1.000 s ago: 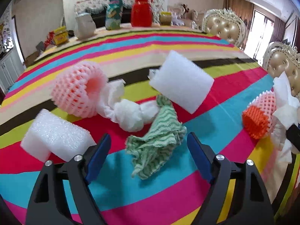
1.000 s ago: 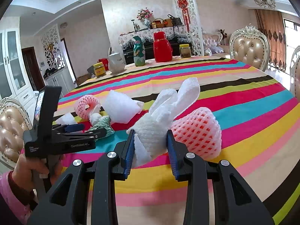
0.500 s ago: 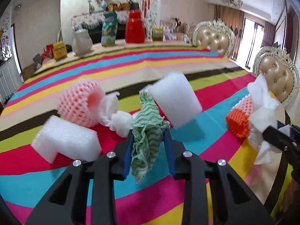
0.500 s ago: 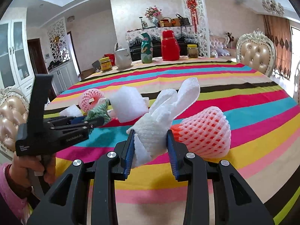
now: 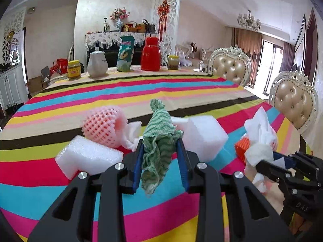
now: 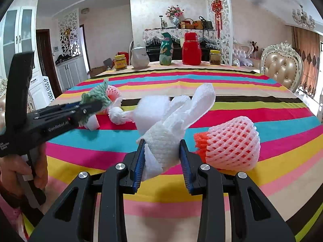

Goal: Collect trash
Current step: 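Carry the green cloth and tissue bundle with both tools to the pink bin, then open both tools over the pink bin, releasing the cloth and tissue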

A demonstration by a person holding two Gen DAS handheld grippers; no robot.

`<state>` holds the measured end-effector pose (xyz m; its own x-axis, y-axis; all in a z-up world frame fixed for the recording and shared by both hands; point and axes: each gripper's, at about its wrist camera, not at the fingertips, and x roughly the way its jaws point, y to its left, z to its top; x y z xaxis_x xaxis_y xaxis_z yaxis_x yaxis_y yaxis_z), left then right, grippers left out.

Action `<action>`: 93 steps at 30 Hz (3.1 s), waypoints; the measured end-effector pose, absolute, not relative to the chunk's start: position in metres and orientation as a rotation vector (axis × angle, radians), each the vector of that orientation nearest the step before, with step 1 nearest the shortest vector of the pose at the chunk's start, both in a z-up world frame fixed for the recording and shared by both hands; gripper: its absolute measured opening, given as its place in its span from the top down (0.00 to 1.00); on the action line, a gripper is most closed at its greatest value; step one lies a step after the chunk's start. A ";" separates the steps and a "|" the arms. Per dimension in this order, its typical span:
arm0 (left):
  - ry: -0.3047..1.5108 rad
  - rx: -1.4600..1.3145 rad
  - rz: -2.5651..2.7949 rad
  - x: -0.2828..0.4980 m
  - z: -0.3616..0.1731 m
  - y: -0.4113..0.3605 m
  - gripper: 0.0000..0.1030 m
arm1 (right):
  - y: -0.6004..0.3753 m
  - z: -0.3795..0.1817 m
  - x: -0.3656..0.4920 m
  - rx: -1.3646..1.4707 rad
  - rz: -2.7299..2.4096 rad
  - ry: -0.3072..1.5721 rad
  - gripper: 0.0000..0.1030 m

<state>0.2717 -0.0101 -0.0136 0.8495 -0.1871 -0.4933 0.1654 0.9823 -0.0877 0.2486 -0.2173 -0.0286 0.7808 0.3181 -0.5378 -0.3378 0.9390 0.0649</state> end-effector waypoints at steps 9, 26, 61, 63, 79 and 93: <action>0.493 -0.077 -0.138 0.270 0.005 0.005 0.70 | -0.199 -0.033 0.253 -0.112 0.303 0.604 0.68; 0.514 -0.050 -0.140 0.157 0.007 0.021 0.68 | -0.200 -0.007 0.184 -0.057 0.379 0.544 0.68; 0.434 0.101 -0.426 0.027 -0.017 -0.143 0.66 | -0.341 -0.023 0.008 0.005 0.200 0.498 0.68; 0.437 0.106 -0.436 0.025 -0.018 -0.148 0.66 | -0.346 -0.024 0.002 0.001 0.185 0.495 0.68; 0.484 0.151 -0.644 0.019 -0.023 -0.212 0.66 | -0.429 -0.023 -0.042 0.020 -0.029 0.486 0.68; 0.520 0.174 -0.956 0.018 -0.014 -0.341 0.66 | -0.544 -0.017 -0.091 0.034 -0.322 0.519 0.67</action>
<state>0.0183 -0.3405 -0.0139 0.4655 -0.7328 -0.4963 0.8146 0.5740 -0.0836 -0.0909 -0.5441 -0.0170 0.8194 -0.2938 -0.4922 0.3110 0.9492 -0.0489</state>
